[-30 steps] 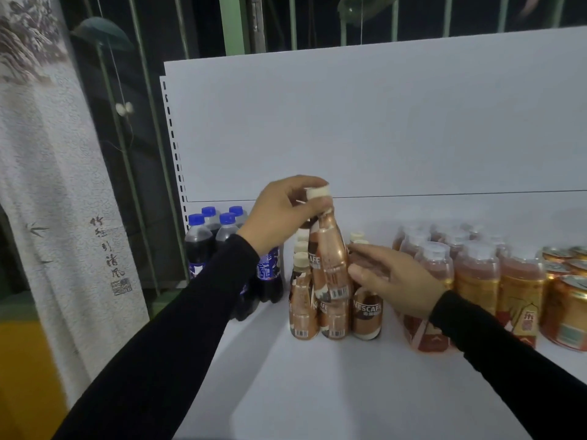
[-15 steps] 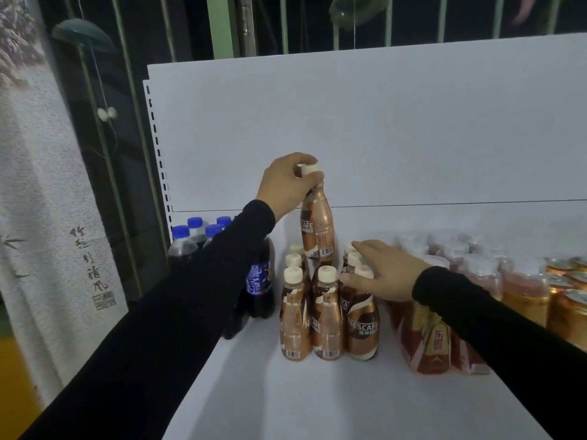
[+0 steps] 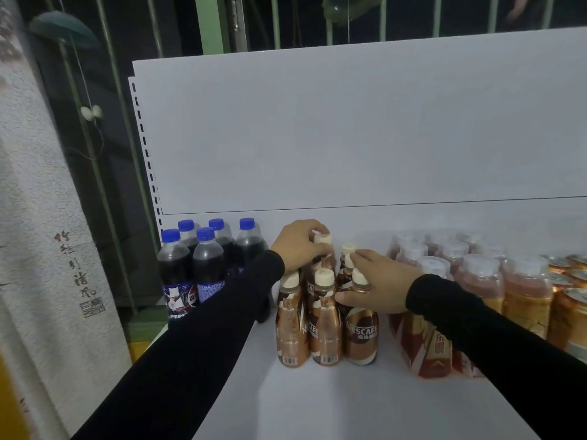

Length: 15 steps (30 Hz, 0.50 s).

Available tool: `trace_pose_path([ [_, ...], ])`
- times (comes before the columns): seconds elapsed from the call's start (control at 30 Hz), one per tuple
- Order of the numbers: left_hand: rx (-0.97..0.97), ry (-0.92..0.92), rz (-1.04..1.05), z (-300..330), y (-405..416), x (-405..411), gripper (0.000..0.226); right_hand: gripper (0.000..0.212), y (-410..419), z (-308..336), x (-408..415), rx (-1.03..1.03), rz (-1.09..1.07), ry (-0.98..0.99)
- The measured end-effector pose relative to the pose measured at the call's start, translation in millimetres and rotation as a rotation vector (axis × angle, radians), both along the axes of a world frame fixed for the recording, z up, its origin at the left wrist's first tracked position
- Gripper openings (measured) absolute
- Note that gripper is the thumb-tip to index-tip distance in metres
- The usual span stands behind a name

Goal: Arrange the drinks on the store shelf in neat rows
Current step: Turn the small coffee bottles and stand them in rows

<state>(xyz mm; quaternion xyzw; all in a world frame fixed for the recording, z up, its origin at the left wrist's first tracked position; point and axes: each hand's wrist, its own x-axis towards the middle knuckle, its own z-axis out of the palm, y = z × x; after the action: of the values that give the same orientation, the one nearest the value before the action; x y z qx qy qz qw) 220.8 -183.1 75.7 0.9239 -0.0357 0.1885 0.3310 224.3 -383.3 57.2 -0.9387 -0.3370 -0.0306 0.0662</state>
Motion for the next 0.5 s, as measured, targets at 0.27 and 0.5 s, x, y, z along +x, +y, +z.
trace_pose_path([
  [0.27, 0.316, 0.116, -0.014, 0.2, -5.3, -0.2, 0.031, 0.094, 0.5, -1.8, 1.7, -0.003, 0.0, -0.005],
  [0.5, 0.352, 0.164, -0.02, 0.1, -0.2, 2.3, 0.026, 0.097, 0.3, -1.4, 0.8, -0.016, -0.01, -0.015],
])
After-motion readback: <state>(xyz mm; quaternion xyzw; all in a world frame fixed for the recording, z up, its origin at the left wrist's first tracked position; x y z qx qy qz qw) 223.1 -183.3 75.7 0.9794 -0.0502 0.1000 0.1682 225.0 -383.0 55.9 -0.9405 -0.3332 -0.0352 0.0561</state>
